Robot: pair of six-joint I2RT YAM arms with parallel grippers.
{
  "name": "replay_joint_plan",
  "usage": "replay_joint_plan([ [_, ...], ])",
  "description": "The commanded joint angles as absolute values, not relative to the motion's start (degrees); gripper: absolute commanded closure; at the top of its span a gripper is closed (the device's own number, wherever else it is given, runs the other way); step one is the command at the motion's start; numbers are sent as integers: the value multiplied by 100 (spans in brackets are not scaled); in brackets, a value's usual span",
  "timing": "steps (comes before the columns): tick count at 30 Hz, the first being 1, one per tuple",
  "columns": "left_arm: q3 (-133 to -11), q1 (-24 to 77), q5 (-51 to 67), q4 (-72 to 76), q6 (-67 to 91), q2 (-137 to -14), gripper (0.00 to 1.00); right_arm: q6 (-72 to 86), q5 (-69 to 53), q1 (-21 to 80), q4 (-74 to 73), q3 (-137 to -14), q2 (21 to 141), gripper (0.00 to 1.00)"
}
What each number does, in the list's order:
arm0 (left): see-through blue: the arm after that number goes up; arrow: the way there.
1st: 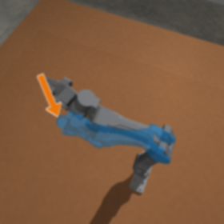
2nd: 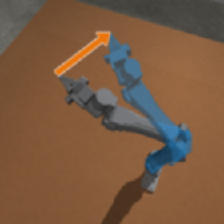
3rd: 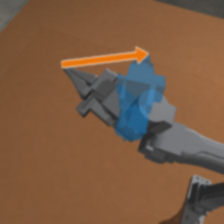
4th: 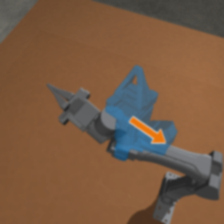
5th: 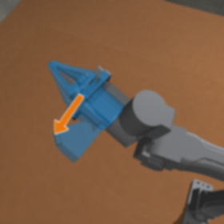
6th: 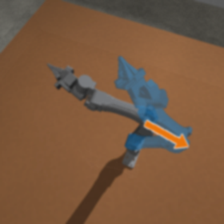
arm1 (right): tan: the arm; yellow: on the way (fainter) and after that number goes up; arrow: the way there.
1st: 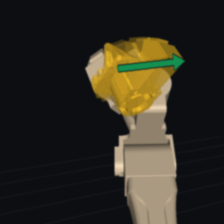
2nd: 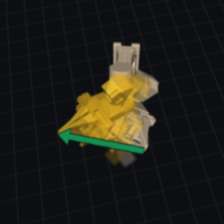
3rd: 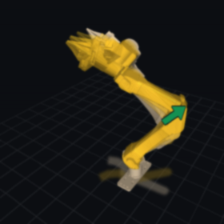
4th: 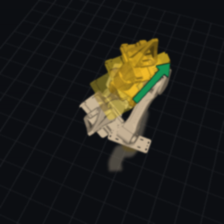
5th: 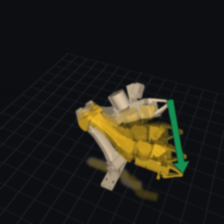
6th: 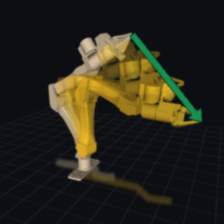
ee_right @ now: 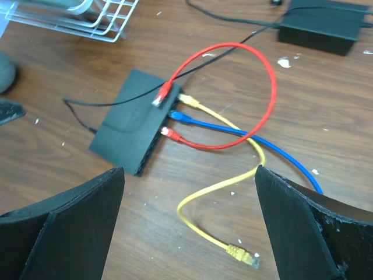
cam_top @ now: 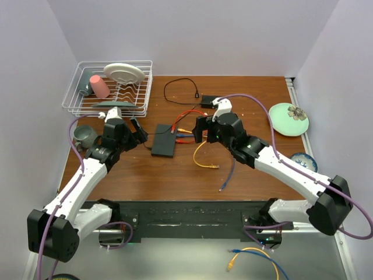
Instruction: Pull the plug from the switch port
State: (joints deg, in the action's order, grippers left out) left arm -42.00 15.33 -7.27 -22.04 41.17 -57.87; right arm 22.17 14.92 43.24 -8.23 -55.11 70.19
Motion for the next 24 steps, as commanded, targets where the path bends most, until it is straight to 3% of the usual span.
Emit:
replay_joint_plan([
  [1, -4158, 1512, -589, -1935, 3947, -5678, 0, 2091, 792, 4377, -571, -5888, 7417, 4],
  [10, -3999, 1451, -738, -2223, 4147, -5966, 5, 2426, 554, 5123, -316, -6459, 8919, 9],
  [17, -3797, 1134, -79, -2022, 4500, -6266, 7, 2654, 273, 5177, -18, -7066, 9948, 25],
  [24, -3779, 1090, -44, -1863, 4561, -6530, 9, 2663, 18, 5168, -96, -7900, 10809, 33],
])
